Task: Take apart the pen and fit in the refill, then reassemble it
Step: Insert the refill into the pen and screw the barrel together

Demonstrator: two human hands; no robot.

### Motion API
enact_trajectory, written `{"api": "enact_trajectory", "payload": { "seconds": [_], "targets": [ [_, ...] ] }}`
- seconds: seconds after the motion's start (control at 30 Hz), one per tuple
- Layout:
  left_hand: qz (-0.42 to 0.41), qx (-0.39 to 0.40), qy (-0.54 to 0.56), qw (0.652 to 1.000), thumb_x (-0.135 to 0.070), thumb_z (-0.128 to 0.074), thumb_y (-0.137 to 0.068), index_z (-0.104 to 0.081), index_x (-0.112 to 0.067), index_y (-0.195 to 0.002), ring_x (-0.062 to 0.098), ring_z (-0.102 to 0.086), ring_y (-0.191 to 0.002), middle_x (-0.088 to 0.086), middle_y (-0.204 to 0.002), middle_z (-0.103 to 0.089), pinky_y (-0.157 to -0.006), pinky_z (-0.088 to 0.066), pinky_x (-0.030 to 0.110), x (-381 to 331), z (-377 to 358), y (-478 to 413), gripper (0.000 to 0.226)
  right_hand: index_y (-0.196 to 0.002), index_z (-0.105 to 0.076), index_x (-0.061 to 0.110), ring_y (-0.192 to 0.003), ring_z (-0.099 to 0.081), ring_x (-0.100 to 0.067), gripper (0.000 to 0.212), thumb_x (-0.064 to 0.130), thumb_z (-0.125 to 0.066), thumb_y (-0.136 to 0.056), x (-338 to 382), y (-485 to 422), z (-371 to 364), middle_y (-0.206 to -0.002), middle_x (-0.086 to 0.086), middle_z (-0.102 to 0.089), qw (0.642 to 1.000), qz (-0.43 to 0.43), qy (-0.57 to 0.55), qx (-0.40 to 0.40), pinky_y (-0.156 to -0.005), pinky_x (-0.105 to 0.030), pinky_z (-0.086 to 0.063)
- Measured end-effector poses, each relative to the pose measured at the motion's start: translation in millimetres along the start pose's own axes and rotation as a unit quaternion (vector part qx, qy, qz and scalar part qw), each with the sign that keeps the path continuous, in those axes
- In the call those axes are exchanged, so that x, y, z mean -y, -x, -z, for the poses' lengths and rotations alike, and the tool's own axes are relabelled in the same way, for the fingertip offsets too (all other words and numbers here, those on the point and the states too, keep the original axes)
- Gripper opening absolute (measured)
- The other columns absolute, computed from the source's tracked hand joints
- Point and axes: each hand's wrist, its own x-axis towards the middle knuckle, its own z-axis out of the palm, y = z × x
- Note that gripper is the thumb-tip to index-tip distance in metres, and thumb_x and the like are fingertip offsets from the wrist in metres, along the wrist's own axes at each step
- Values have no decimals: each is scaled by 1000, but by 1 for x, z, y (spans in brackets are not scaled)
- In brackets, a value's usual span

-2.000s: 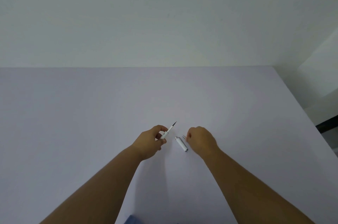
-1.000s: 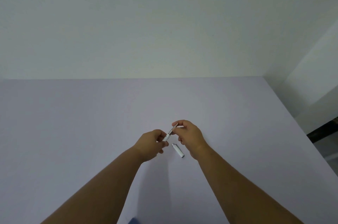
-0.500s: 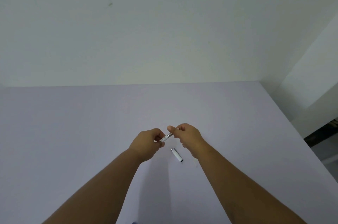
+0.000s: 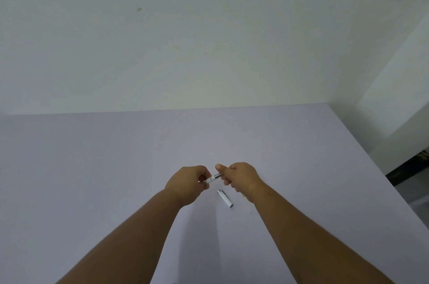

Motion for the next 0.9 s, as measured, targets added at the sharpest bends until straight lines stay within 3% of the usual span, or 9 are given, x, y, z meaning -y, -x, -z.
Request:
{"api": "enact_trajectory", "payload": {
  "seconds": [0.07,0.13,0.23,0.37,0.5,0.63,0.7,0.8,0.9],
  "targets": [
    [0,-5,-1,1000,-21,-63,-82,-64,-26,-84,16,-63,-75,-7,-86,-69,-61,-46,25,1,0,-1,6,-85,-66,18,-68,-54,-11,19,37,-65,-83,-2,0,-1,-83,3,-66,998,16,-50,22,-62,-22,-46],
    [-3,-9,-10,1000,-21,-63,-82,-65,-25,-87,14,-60,-72,-6,-89,-69,-58,-43,22,1,0,-1,6,-86,-69,17,-67,-54,-12,8,24,-66,-83,-4,0,1,-82,0,-66,996,23,-76,36,-63,-23,-48],
    [-11,-8,-21,1000,-22,-63,-82,-65,-26,-87,9,-55,-67,-10,-86,-66,-55,-40,19,0,-1,0,7,-73,-66,14,-57,-52,-11,29,40,-63,-84,-4,1,0,-66,2,-65,999,-5,-38,18,-56,-22,-45],
    [0,-9,-12,1000,-22,-62,-82,-62,-30,-81,7,-55,-65,-14,-79,-63,-54,-40,20,1,-1,1,9,-88,-68,16,-68,-54,-11,12,27,-66,-84,-7,3,0,-83,1,-65,995,24,-94,35,-64,-24,-47],
    [-6,-2,-22,1000,-21,-62,-82,-63,-28,-84,5,-53,-61,-11,-85,-67,-55,-41,21,1,-3,3,7,-74,-66,13,-57,-51,-10,31,42,-64,-84,-8,5,0,-66,2,-63,999,-5,-43,12,-55,-22,-45],
    [-1,-10,-31,999,-22,-62,-83,-65,-25,-89,11,-57,-68,-5,-92,-70,-59,-44,23,1,-2,4,7,-85,-68,15,-66,-53,-11,8,23,-66,-84,-13,6,0,-79,2,-64,993,23,-107,36,-60,-21,-47],
    [-3,-8,-37,999,-21,-62,-83,-65,-25,-89,13,-58,-71,-5,-93,-71,-59,-44,23,1,-2,5,8,-77,-68,13,-58,-51,-10,13,23,-65,-85,-13,7,2,-72,-1,-63,994,14,-99,39,-55,-21,-46],
    [-5,-10,-40,999,-21,-62,-83,-66,-24,-91,15,-60,-78,-5,-94,-71,-63,-44,24,2,-3,7,9,-75,-66,14,-57,-52,-10,30,42,-63,-84,-12,8,-1,-69,1,-63,998,-2,-55,24,-54,-21,-45],
    [-3,-15,-44,999,-21,-62,-84,-66,-23,-92,15,-60,-80,-4,-95,-71,-65,-44,24,3,-2,7,10,-91,-67,15,-68,-55,-11,10,23,-65,-85,-12,8,-2,-84,1,-64,992,23,-113,42,-61,-21,-48]
  ]
}}
